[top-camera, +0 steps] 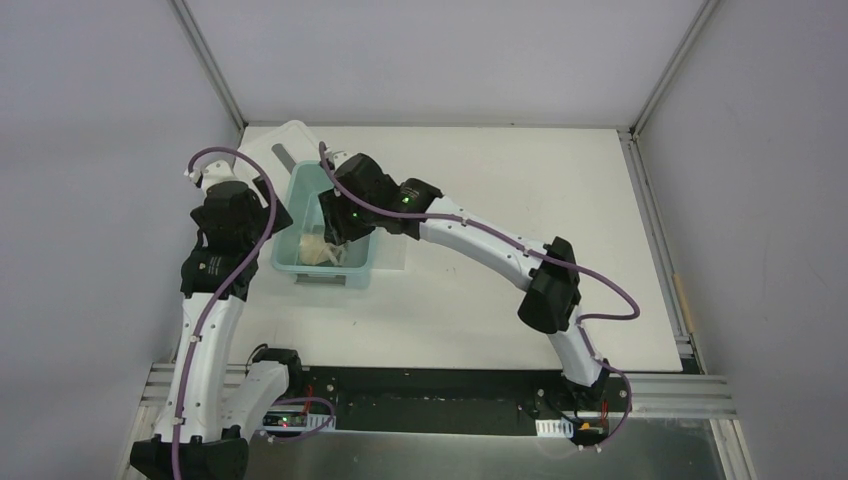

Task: Organize the chemistry lab equipment

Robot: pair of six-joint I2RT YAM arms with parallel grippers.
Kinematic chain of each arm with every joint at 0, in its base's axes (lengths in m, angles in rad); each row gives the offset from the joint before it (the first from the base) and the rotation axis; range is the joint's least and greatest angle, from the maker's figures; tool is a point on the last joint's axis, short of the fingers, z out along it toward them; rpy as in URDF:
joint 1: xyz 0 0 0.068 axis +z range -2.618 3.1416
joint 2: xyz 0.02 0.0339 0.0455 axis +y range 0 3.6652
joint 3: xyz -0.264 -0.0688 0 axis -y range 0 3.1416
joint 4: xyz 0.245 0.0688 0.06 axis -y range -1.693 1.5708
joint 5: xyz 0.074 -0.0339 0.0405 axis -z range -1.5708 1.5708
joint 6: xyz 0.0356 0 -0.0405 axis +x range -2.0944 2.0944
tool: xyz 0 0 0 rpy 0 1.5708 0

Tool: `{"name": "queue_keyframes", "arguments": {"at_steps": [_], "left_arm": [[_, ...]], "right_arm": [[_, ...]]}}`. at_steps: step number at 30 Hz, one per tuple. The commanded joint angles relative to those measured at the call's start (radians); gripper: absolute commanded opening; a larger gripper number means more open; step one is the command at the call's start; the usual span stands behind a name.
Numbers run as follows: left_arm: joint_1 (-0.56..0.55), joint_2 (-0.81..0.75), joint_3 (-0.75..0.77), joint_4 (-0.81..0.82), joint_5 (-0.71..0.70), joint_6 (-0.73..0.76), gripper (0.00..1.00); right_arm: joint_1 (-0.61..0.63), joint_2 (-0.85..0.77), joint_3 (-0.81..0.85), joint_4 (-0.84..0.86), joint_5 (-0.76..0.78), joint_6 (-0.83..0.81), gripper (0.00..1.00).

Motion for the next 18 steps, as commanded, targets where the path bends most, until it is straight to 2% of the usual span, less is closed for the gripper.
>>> {"name": "queue_keyframes", "arguments": {"at_steps": [1,6,10,14,18], "left_arm": [[0.007,-0.012,-0.017,0.029,-0.023,0.007,0.9],[0.007,-0.014,-0.023,0.028,-0.023,0.005,0.9],[0.007,-0.018,-0.021,0.029,-0.028,0.009,0.9],[0.007,-0.02,-0.021,0.031,-0.026,0.014,0.9],[0.007,-0.022,-0.027,0.042,-0.015,0.014,0.9]], "right_arm": [[-0.001,-0.027,0.039,-0.026,-0.012,-0.01,0.5],[-0.003,-0.088,-0.014,-0.019,0.025,-0.025,0.53],[-0.034,-0.194,-0.116,-0.027,0.106,-0.039,0.53],[-0.135,-0.334,-0.298,-0.029,0.161,-0.023,0.53],[-0.304,-0.483,-0.512,-0.033,0.184,-0.012,0.52]]}}
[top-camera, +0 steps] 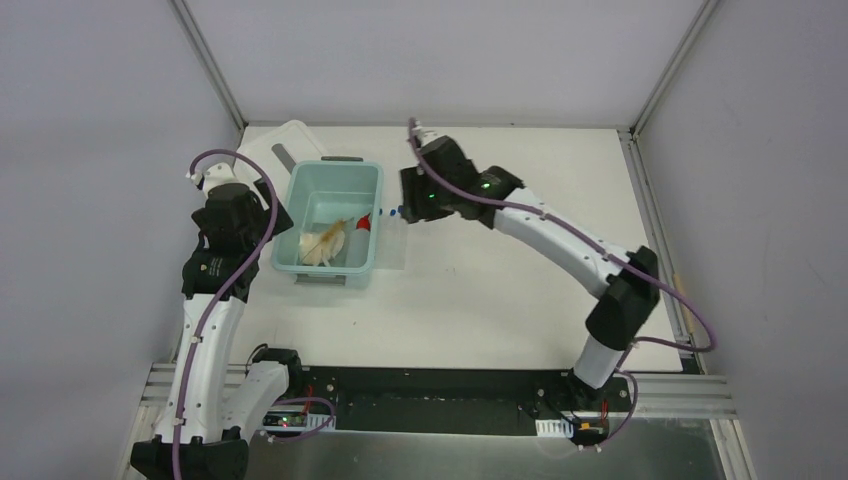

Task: Organize the chemistry lab equipment

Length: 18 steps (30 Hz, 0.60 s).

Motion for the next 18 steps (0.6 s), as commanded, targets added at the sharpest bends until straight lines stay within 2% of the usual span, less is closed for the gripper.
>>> {"name": "queue_keyframes", "arguments": {"at_steps": [1,5,10,15,18], "left_arm": [[0.007,-0.015,-0.006,0.044,-0.011,0.011,0.9],[0.008,-0.015,-0.013,0.051,-0.003,0.009,0.9],[0.009,-0.018,-0.022,0.057,0.005,0.02,0.9],[0.01,-0.028,-0.027,0.059,0.002,0.034,0.9],[0.009,-0.027,-0.03,0.065,0.023,0.035,0.9]], "right_arm": [[-0.205,-0.201,-0.192,-0.021,0.087,0.008,0.52],[-0.463,-0.315,-0.394,-0.021,0.105,-0.006,0.52],[-0.792,-0.36,-0.551,-0.009,0.102,-0.033,0.51],[-1.056,-0.331,-0.618,0.043,0.092,-0.054,0.51],[-1.154,-0.281,-0.596,0.046,0.146,-0.074,0.5]]}}
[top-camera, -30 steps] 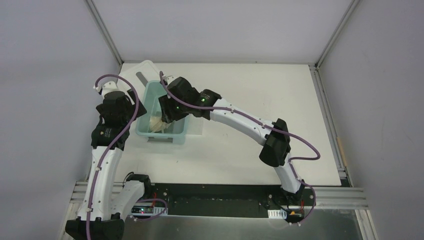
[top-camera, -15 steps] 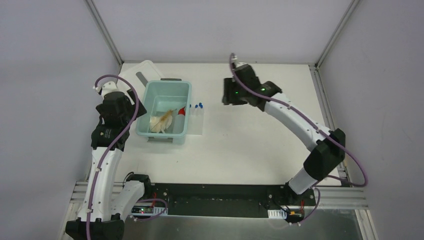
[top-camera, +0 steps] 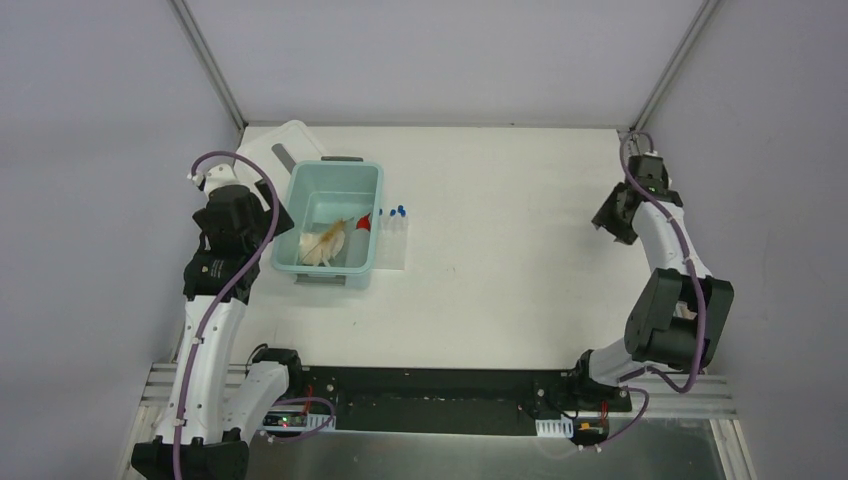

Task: Organize the chemistry lab equipment

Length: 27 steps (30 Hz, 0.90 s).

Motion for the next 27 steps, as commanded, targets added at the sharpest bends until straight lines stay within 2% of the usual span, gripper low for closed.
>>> {"name": "queue_keyframes", "arguments": {"at_steps": [1,4,8,21,24,27], "left_arm": [[0.009,-0.018,-0.014,0.046,0.028,0.028,0.9],[0.009,-0.01,-0.032,0.067,0.04,0.039,0.9],[0.009,0.014,-0.034,0.096,0.069,0.066,0.9],[-0.023,-0.011,-0.083,0.149,0.014,0.127,0.91],[-0.033,-0.021,-0.084,0.156,-0.01,0.151,0.91],[-0.036,-0.025,-0.092,0.173,-0.003,0.153,0.91]], "right_arm": [[-0.128,0.045,0.032,0.028,0.063,-0.041,0.5],[-0.235,0.058,0.025,0.036,0.082,-0.046,0.5],[-0.314,0.077,0.02,0.053,0.134,-0.066,0.49],[-0.372,0.158,-0.001,0.162,0.29,-0.179,0.49],[-0.383,0.15,0.025,0.133,0.22,-0.184,0.49],[-0.372,0.083,0.007,0.126,0.012,-0.188,0.52]]}}
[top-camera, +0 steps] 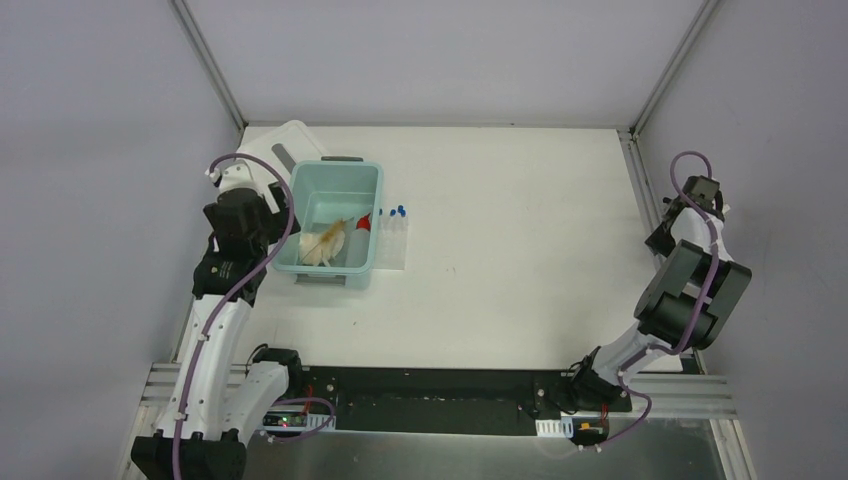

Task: Organize the chemistry lab equipment

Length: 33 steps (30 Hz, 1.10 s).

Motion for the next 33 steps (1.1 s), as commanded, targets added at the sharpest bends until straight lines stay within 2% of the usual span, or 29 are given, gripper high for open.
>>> {"name": "queue_keyframes", "arguments": {"at_steps": [1,3,6,11,16,21,25,29,33], "left_arm": [[-0.011,-0.025,-0.013,0.066,0.017,0.034,0.91],[-0.011,-0.021,-0.016,0.074,0.08,0.033,0.91],[-0.009,0.007,-0.008,0.07,0.145,0.042,0.91],[0.03,0.135,0.069,-0.016,0.199,0.061,0.91],[0.102,0.218,0.13,-0.063,0.284,0.052,0.9],[0.139,0.262,0.19,-0.059,0.279,0.052,0.87],[0.264,0.373,0.312,-0.06,0.346,-0.035,0.85],[0.318,0.519,0.415,-0.057,0.266,-0.147,0.83],[0.333,0.7,0.477,-0.05,0.205,-0.237,0.7]], "right_arm": [[0.014,-0.11,-0.005,0.004,-0.25,-0.025,0.53],[0.045,-0.15,-0.017,0.0,-0.325,-0.007,0.53],[0.143,-0.218,-0.014,-0.031,-0.345,0.029,0.54],[0.422,-0.316,0.007,-0.024,-0.399,0.186,0.56],[0.699,-0.28,0.069,0.027,-0.363,0.313,0.59],[0.922,-0.236,0.104,0.076,-0.291,0.368,0.59],[0.998,-0.237,0.106,0.092,-0.289,0.388,0.6],[1.03,-0.272,0.088,0.09,-0.268,0.397,0.61],[1.034,-0.335,0.06,0.089,-0.248,0.396,0.61]]}}
